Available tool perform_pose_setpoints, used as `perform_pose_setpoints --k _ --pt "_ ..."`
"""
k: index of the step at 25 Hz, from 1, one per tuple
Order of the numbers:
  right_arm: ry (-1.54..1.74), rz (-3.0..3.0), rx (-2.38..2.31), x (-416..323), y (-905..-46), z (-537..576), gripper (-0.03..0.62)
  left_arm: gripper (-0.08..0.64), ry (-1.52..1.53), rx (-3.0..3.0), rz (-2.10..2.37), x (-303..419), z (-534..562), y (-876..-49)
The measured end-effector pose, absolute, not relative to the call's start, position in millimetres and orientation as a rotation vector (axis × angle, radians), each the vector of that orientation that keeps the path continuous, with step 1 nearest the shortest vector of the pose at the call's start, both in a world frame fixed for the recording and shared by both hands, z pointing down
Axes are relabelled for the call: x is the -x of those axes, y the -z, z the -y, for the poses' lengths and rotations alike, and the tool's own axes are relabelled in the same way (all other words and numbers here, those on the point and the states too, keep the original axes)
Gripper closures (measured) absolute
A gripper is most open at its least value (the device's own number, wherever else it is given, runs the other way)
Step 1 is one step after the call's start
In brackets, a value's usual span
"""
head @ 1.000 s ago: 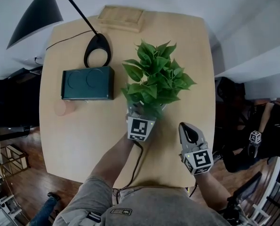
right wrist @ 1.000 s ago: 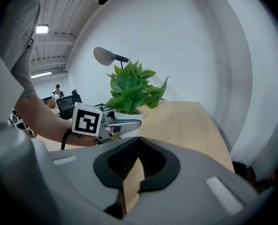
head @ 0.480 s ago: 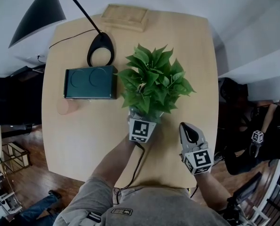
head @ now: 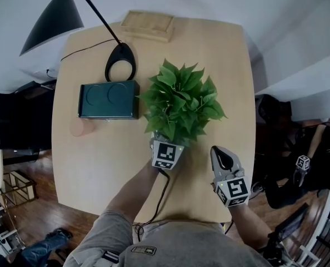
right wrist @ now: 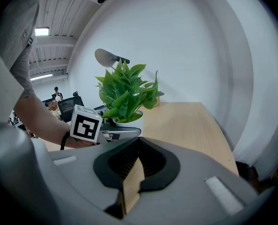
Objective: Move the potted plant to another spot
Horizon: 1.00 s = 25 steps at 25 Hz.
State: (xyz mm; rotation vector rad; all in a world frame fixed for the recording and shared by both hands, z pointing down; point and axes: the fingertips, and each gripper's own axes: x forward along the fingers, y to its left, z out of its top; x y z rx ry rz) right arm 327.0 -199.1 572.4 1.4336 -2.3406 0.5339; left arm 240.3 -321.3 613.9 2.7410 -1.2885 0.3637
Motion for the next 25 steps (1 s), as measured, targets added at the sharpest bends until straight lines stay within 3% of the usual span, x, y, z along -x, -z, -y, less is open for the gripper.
perform_pose_setpoints --k 17,25 --pt "-0.479 2.361 -1.45 -332 -556 196 0.587 -0.003 -0.428 -2.703 1.232 -230 299 -624" --pt "-0.433 2.432 -1.46 -326 -535 176 0.588 0.043 -0.468 -2.689 1.246 -218 243 -607"
